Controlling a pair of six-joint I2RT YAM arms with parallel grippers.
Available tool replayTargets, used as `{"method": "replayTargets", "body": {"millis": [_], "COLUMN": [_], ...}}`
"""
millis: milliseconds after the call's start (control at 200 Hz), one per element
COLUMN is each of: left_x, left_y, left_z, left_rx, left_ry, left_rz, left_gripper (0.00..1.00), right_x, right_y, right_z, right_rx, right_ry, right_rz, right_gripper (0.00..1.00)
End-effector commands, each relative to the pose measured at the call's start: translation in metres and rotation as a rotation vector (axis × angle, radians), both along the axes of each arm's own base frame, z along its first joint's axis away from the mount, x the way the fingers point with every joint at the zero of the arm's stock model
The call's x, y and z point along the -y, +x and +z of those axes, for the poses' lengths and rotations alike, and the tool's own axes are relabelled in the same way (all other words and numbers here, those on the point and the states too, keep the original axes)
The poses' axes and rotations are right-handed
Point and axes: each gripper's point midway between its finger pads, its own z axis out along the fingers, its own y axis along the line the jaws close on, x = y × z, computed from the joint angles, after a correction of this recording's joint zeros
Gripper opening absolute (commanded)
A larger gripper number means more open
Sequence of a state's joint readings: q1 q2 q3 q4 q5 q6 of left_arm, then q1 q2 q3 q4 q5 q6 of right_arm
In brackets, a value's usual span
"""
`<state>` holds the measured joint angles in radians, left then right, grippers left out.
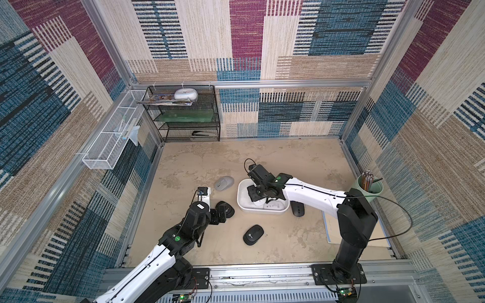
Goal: Take out the mouse from the storage box
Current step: Pick up the mouse from the storage box, then place the mouse at the center of the board.
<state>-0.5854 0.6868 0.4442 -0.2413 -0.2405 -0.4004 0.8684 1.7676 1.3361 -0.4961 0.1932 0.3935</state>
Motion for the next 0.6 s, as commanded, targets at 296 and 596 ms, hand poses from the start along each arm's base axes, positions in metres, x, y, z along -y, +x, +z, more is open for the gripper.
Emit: {"method": "replayTargets", "body": {"millis": [296,596], "left_x": [-0.002,-0.001], "left_y": [0.0,0.001], "left_z": [-0.001,-0.003], "left_rx": [0.0,-0.006], "left_ry": [0.004,0.003], "left_rz": [0.009,0.008], "left_gripper": [0.99,1.0], "right_x": [0.027,0.042], "right_y": [-0.063,-0.108], "right_z": [0.017,0.005], "right_rx": [-0.012,-0.062], "right_ry": [0.043,0.062], "right_rz": [0.066,0.088], "right_gripper": [0.47,0.47]}}
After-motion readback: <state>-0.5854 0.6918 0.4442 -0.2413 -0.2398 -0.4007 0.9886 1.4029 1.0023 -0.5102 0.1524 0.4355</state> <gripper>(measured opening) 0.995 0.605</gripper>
